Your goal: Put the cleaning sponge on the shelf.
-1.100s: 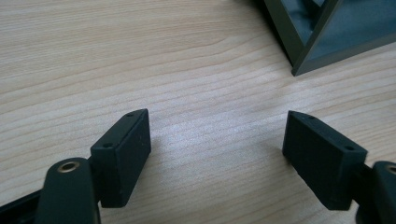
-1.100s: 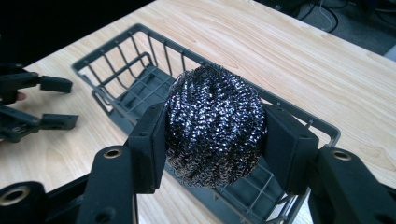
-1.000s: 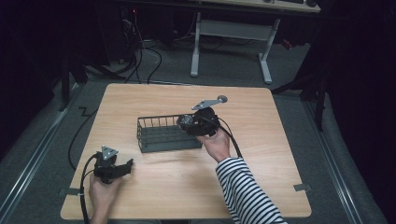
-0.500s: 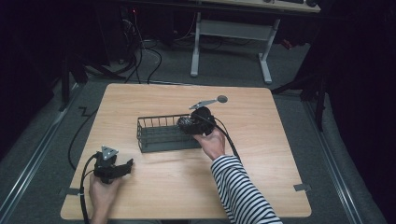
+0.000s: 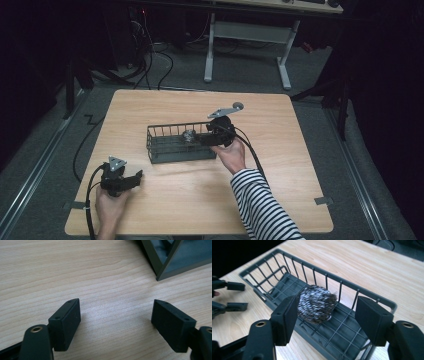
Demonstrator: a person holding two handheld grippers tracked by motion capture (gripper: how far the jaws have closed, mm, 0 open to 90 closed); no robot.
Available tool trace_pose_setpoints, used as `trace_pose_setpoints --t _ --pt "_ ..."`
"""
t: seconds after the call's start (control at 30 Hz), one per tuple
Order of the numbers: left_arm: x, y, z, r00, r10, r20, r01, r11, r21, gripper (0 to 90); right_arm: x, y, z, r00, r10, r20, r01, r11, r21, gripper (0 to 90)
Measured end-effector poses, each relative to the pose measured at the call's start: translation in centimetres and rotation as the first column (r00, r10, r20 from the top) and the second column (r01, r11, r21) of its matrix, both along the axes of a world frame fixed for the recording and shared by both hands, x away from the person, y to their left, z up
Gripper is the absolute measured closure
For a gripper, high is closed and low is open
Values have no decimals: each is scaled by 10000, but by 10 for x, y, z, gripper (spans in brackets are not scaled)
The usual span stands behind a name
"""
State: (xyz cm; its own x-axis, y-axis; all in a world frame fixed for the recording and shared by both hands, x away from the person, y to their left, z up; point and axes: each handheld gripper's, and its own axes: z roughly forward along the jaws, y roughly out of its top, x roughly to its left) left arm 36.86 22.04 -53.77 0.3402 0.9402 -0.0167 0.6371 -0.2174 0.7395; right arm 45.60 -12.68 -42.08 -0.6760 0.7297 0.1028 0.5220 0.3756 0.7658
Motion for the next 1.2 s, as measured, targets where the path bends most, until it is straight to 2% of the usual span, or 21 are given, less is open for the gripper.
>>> trace_pose_setpoints --t 0.2,0.37,0.63,0.7,0.83,0.97,1.2 --pt "0 0 0 10000 -27 -26 27 10000 12 241 -9 -16 7 9995 -166 278 151 9986 507 379" --pt "0 0 0 10000 -32 -32 32 10000 9 241 -16 -31 10 9990 -341 282 325 9979 565 383" --pt "1 0 0 10000 5 -25 -5 10000 -15 241 -26 -53 21 9969 -543 577 499 9960 746 387" --pt "1 0 0 10000 5 -25 -5 10000 -16 241 -30 -60 22 9957 -665 651 603 9938 931 391" --pt "1 0 0 10000 4 -26 -4 10000 -14 241 -38 -76 22 9941 -893 621 823 9908 1070 392" --pt "1 0 0 10000 3 -25 -3 10000 -17 241 -48 -89 24 9915 -1041 779 939 9878 1244 394" --pt "0 0 0 10000 -14 -37 14 10000 3 240 -59 -108 26 9879 -1246 926 1125 9856 1266 393"
